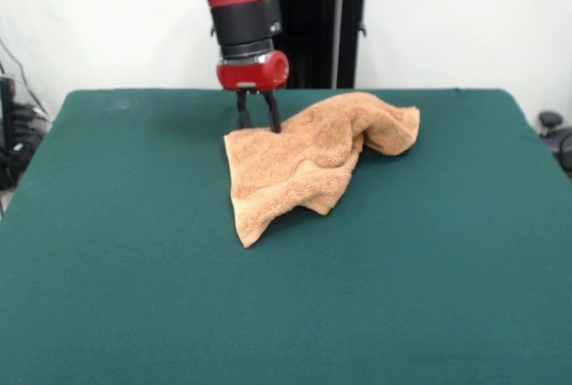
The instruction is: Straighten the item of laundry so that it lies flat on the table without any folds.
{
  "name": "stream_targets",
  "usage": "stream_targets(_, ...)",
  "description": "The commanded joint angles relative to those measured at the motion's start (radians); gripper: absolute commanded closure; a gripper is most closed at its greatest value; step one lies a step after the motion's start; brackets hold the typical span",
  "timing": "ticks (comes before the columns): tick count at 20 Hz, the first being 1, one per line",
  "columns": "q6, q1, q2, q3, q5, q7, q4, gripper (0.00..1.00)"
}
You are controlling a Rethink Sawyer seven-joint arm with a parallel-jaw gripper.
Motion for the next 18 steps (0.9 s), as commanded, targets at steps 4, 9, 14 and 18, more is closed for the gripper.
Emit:
stream_targets(4,0.397,-0.055,0.076,-0.051,-0.022,-0.168,-0.234,0.0)
stream_targets(9,0.443,-0.073,0.004,0.015,-0.012,-0.206,-0.195,0.0)
stream_targets(14,0.488,-0.066,-0.077,0.058,-0.011,-0.22,-0.161,0.0)
stream_targets(18,0.524,-0.077,-0.112,0.096,-0.009,-0.221,-0.146,0.0)
